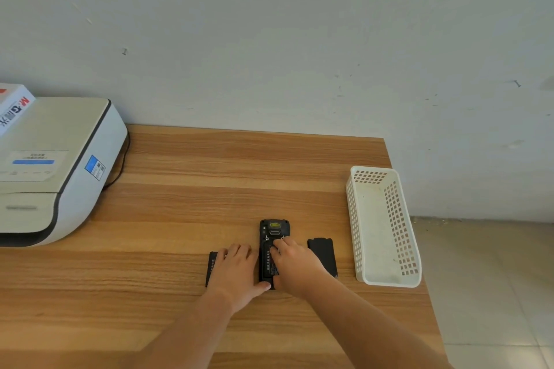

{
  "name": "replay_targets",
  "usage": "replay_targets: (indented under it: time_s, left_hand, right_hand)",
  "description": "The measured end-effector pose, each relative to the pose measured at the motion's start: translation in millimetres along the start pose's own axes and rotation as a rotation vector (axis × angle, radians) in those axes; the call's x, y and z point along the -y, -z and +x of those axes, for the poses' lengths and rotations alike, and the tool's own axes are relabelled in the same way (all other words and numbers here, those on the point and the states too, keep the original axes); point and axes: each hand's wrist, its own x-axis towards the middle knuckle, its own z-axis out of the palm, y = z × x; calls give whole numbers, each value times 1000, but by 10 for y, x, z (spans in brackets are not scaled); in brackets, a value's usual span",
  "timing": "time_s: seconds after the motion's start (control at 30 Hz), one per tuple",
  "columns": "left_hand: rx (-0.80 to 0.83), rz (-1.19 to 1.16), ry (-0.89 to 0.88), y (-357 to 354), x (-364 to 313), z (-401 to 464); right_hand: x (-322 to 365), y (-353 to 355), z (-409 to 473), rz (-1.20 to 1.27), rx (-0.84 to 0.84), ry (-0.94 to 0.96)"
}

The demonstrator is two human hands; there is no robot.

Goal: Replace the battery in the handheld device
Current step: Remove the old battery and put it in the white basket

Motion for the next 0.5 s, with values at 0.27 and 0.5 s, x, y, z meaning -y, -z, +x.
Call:
replay_targets:
  time_s: [0.27, 0.5]
  left_hand:
    - [18, 21, 14, 14, 4, 22]
    - [18, 41, -10, 16, 51, -38]
  right_hand:
    - [-86, 32, -32, 23, -9, 51]
    - [-14, 7, -90, 265, -50, -111]
